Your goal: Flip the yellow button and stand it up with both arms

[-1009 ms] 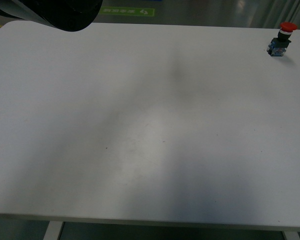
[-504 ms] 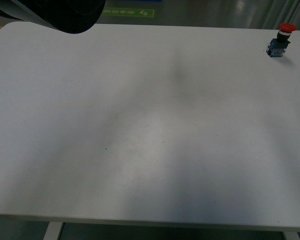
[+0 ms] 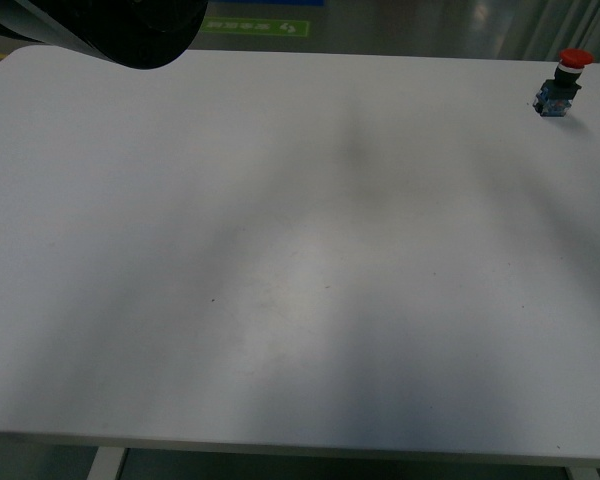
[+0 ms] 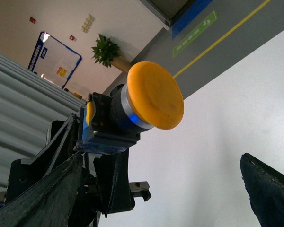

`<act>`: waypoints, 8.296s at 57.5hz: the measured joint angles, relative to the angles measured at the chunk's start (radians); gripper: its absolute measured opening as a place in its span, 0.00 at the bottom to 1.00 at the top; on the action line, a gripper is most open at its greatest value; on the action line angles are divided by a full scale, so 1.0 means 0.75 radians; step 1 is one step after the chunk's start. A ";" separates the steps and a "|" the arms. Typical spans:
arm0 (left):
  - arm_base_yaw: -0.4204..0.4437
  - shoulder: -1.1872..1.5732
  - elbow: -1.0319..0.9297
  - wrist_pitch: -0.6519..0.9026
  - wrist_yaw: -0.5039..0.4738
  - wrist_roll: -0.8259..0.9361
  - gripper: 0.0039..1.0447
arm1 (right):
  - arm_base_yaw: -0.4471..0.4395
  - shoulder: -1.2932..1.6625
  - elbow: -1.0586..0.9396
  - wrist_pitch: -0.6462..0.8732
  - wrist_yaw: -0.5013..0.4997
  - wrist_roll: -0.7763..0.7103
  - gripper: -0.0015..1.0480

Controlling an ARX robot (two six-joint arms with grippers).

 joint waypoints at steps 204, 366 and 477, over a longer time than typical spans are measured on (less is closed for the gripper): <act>0.440 -1.244 -1.419 -0.402 -1.127 1.896 0.03 | -0.151 0.300 0.321 0.041 -0.026 0.092 0.44; 0.656 -2.759 -1.638 -1.656 -0.919 1.903 0.94 | -0.268 0.511 0.408 0.098 0.254 -1.266 0.35; 0.656 -2.759 -1.638 -1.657 -0.920 1.904 0.94 | -0.352 1.196 0.897 -0.393 0.260 -1.329 0.35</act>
